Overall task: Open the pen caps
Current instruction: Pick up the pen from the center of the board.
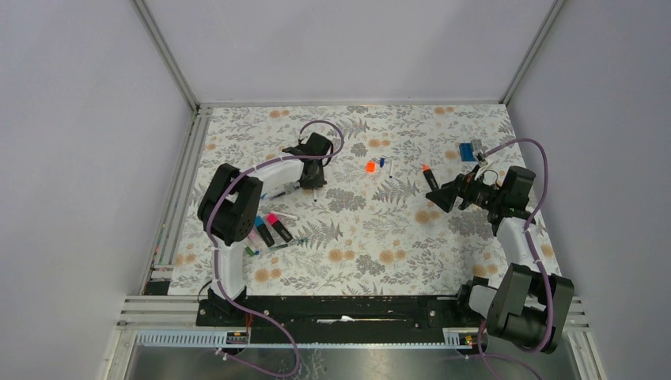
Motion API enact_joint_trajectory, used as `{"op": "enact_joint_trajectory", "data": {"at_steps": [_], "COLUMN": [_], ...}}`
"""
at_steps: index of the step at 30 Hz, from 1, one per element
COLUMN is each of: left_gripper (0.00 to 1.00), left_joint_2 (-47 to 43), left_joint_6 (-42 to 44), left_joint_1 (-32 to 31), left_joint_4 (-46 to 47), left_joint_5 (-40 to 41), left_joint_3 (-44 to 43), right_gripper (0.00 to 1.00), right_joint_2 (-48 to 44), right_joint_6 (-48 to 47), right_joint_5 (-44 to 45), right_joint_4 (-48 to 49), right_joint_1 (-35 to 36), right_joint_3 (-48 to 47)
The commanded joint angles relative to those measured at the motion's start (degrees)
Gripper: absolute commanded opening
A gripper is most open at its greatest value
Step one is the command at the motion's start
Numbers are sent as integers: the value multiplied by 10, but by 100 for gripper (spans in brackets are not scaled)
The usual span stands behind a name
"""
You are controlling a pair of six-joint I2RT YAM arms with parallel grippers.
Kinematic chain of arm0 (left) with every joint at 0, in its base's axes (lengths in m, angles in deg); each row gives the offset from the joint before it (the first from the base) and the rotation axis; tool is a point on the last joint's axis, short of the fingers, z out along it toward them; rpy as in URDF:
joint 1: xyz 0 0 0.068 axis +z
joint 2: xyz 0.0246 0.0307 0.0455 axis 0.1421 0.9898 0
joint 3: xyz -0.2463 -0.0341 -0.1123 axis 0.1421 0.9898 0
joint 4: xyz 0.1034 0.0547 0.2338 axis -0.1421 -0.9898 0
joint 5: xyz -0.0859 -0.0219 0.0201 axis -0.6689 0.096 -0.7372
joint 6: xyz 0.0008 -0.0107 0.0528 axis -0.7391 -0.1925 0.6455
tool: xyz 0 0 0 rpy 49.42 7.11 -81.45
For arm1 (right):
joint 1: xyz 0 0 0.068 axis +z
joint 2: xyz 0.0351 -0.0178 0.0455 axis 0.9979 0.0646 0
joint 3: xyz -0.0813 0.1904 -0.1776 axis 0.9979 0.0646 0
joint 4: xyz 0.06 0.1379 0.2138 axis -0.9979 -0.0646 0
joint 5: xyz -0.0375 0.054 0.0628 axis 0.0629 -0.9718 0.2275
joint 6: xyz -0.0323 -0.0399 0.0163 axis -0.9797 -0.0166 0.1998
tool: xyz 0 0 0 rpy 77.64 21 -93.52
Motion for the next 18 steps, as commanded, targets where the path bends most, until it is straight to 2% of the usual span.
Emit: {"op": "enact_joint_trajectory", "data": {"at_steps": [1, 3, 7, 12, 15, 18], "left_gripper": [5, 0, 0, 0, 0, 0], "left_joint_2": [7, -7, -52, -130, -175, -221], "left_joint_6": [8, 16, 28, 14, 0, -20], "left_joint_1": [0, -4, -16, -25, -34, -42], "left_joint_4": [5, 5, 7, 51, 95, 177], "left_joint_5": [-25, -33, -38, -95, -142, -211], "left_joint_3": [-7, -13, -17, 35, 77, 128], "right_gripper": [100, 99, 100, 100, 99, 100], "right_joint_2": [-1, -3, -2, -7, -6, -12], "right_joint_6": [-18, -19, -6, 22, 52, 122], "right_joint_5": [-3, -7, -26, -60, -86, -106], "right_joint_4": [-4, -5, 2, 14, 28, 99], "right_joint_1": [-3, -3, -3, -3, -3, -1], "right_joint_3": [-15, -15, -17, -17, -16, 5]}}
